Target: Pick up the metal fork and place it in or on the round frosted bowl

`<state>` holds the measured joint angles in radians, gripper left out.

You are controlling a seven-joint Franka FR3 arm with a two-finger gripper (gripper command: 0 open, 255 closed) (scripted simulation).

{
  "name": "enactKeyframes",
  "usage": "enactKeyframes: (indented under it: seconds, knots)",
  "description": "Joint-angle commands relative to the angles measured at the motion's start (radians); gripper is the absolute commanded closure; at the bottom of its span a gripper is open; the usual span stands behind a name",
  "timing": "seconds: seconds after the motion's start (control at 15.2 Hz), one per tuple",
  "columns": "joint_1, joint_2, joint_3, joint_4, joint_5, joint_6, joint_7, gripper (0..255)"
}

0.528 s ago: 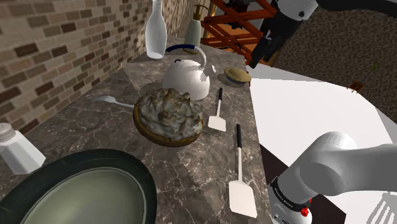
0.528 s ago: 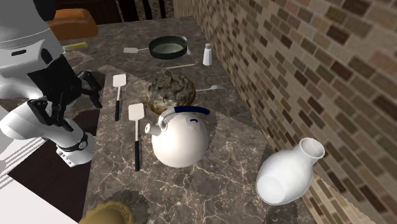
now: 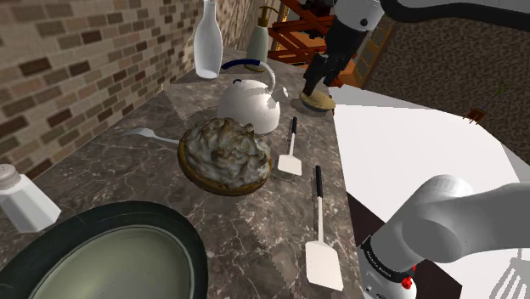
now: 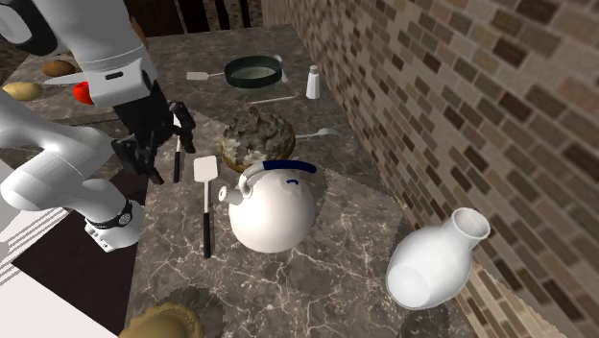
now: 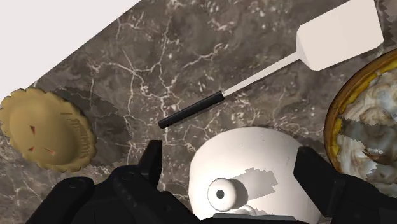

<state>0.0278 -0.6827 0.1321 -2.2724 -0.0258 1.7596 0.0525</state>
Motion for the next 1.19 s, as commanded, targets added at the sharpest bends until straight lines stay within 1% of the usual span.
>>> enactKeyframes:
  seconds: [0.0,0.33,0.59,0.86,1.12]
  knots:
    - [0.01,0.051,0.032,0.023,0.01,0.024,0.027,0]
    - [0.031,0.183,0.117,0.091,0.021,0.078,0.099,0]
    - [0.044,0.299,0.184,0.163,0.012,0.112,0.16,0]
    - [0.057,0.425,0.25,0.251,-0.016,0.136,0.227,0]
    - [0.075,0.562,0.312,0.356,-0.066,0.146,0.299,0]
